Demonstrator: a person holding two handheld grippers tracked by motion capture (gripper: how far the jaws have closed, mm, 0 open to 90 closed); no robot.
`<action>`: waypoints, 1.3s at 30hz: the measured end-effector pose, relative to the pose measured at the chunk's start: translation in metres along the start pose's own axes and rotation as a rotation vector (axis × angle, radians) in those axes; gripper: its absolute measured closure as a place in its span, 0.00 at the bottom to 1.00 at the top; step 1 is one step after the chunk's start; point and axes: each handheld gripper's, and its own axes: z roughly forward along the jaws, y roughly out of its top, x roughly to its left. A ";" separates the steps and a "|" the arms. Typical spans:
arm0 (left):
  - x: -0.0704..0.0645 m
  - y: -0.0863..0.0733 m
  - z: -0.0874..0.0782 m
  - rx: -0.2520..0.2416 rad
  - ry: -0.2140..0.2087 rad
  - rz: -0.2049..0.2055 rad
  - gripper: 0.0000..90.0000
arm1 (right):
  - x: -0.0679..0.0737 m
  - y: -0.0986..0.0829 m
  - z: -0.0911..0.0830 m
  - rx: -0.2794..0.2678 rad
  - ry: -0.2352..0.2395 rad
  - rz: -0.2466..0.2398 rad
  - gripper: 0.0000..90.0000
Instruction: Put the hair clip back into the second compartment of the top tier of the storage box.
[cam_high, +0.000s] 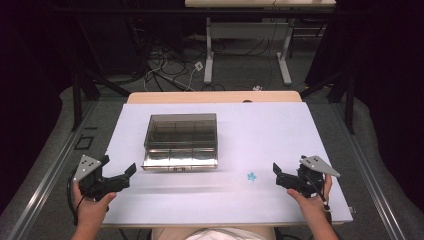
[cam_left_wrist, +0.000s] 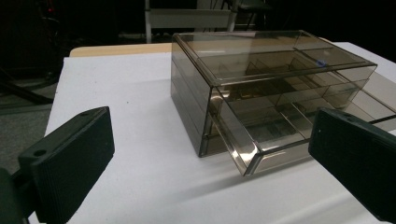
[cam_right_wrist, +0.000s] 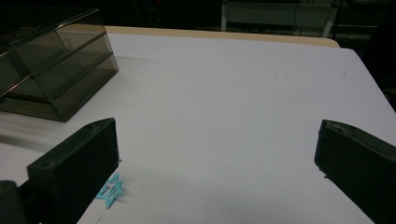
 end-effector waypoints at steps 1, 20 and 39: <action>0.000 0.000 0.000 -0.002 -0.001 -0.002 0.00 | 0.000 0.000 0.000 0.000 0.000 0.000 0.00; 0.001 0.001 0.002 -0.007 -0.002 -0.015 0.01 | 0.019 0.002 0.010 0.031 0.035 -0.063 0.26; 0.001 0.001 0.002 -0.005 0.007 -0.016 0.01 | 0.032 0.006 0.031 0.127 0.088 -0.104 0.46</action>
